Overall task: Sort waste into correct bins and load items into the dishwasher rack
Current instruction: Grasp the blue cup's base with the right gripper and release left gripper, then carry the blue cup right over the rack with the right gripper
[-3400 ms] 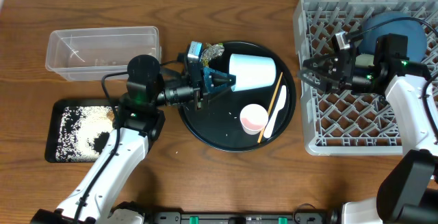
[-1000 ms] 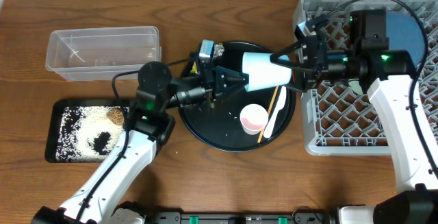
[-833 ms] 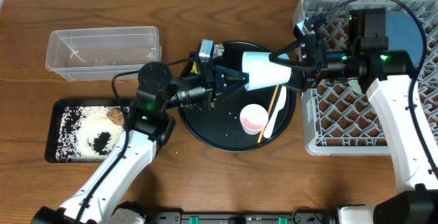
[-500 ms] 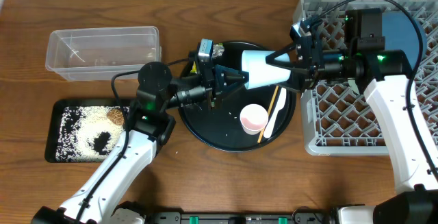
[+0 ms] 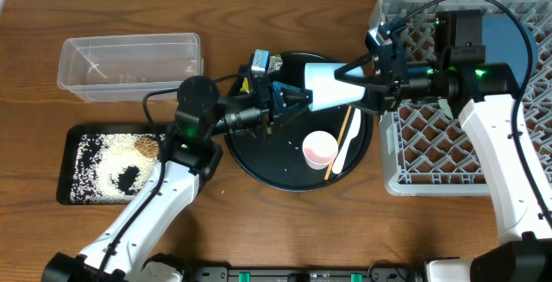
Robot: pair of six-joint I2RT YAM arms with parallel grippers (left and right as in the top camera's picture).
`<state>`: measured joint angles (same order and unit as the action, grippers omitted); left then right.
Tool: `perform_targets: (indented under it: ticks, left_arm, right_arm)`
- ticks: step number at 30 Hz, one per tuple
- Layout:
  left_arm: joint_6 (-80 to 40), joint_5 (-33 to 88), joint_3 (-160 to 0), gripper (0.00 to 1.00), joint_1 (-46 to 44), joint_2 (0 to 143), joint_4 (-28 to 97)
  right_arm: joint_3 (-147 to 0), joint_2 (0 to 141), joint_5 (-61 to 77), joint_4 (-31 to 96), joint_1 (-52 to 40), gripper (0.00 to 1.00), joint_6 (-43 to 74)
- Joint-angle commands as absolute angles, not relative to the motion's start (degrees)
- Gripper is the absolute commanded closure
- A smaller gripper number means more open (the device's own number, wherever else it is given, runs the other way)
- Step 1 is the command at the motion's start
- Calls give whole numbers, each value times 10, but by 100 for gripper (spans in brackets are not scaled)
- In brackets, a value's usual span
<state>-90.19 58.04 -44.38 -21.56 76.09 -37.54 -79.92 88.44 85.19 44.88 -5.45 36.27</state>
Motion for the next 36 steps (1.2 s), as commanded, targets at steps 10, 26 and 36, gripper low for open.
perform_targets:
  ticks: [10, 26, 36]
  left_arm:
    - [-901, 574, -445, 94, -216, 765, -378]
    - [-899, 574, -445, 35, -216, 765, -378]
    - [-877, 574, -445, 28, -216, 765, -377]
  right_arm:
    - [-803, 885, 864, 443, -63, 35, 383]
    - [-803, 885, 856, 416, -63, 39, 416]
    - [-803, 885, 842, 223, -48, 44, 579]
